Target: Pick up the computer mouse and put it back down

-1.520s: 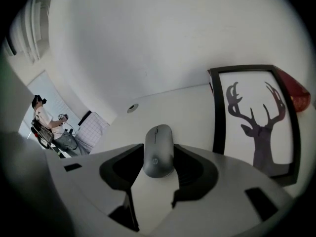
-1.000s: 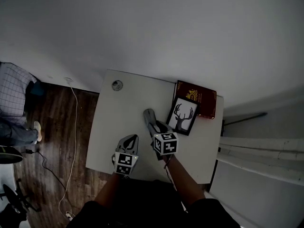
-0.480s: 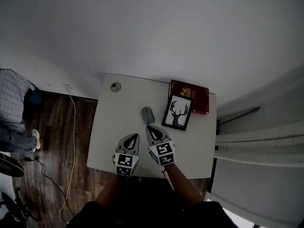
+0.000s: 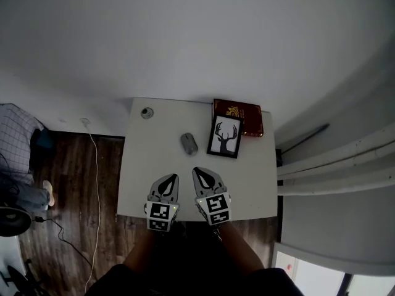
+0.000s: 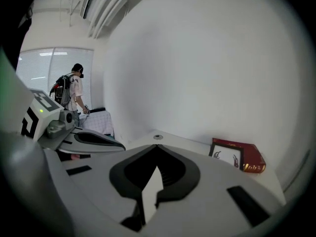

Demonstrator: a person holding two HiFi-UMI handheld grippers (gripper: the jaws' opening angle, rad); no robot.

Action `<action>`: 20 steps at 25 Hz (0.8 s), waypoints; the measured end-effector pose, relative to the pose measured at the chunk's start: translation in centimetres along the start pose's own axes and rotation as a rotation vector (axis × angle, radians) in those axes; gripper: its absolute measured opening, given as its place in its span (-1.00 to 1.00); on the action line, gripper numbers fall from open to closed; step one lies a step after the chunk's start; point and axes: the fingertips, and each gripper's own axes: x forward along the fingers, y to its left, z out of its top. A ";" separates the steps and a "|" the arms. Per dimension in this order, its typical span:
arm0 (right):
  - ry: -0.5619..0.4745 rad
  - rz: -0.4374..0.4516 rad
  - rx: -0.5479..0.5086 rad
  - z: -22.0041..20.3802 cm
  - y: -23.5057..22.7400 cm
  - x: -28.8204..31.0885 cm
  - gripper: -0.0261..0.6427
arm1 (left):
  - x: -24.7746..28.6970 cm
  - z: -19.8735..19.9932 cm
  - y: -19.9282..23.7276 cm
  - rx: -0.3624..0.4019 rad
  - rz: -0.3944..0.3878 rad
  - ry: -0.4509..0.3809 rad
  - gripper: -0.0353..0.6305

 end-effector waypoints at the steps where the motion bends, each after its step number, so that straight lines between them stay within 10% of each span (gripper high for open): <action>1: -0.004 -0.014 -0.002 0.1 -0.1 -0.6 -0.86 | -0.3 0.2 -0.3 -0.002 -0.002 -0.008 -0.89; 20: -0.132 -0.059 0.016 0.4 -4.8 -16.3 -0.86 | -3.4 3.2 -12.9 0.017 0.013 -0.104 -0.89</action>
